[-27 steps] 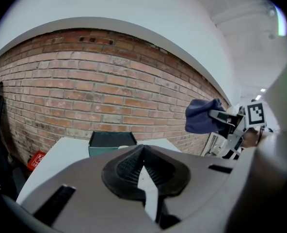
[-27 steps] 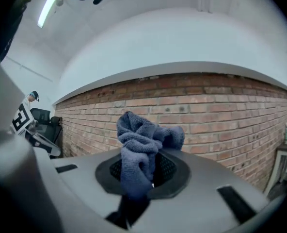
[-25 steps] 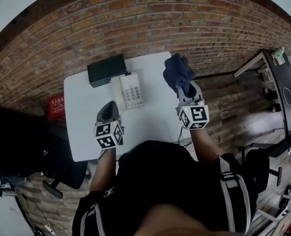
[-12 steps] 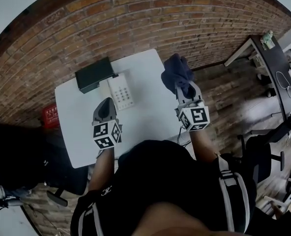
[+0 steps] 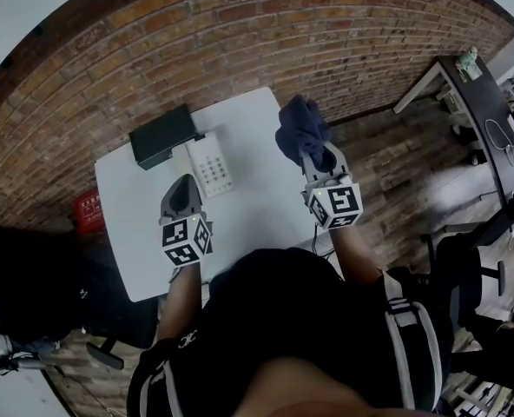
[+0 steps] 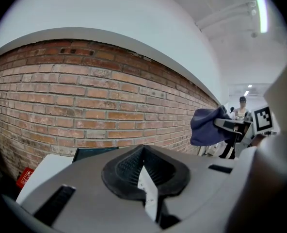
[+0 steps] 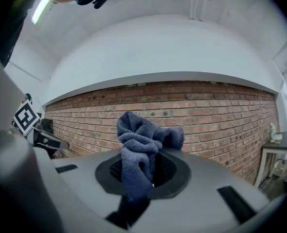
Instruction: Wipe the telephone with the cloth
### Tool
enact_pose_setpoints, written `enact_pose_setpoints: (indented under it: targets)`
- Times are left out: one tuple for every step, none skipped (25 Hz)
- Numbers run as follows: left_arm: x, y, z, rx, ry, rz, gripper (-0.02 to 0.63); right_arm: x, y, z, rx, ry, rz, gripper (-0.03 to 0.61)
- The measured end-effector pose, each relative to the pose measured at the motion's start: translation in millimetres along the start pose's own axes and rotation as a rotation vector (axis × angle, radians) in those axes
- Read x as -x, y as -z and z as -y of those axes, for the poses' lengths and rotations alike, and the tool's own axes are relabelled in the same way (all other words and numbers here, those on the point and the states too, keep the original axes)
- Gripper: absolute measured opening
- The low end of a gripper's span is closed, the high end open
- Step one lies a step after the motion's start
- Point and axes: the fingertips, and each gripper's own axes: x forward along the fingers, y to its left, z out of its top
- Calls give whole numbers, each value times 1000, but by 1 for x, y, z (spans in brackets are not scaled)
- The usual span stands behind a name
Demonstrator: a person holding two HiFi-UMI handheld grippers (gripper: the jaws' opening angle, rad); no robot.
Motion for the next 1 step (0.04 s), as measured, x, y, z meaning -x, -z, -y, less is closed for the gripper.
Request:
enact_pose_setpoints:
  targets:
    - [1,1,1,1,0,-2,0,0,0,0,-1,-2,-3,40]
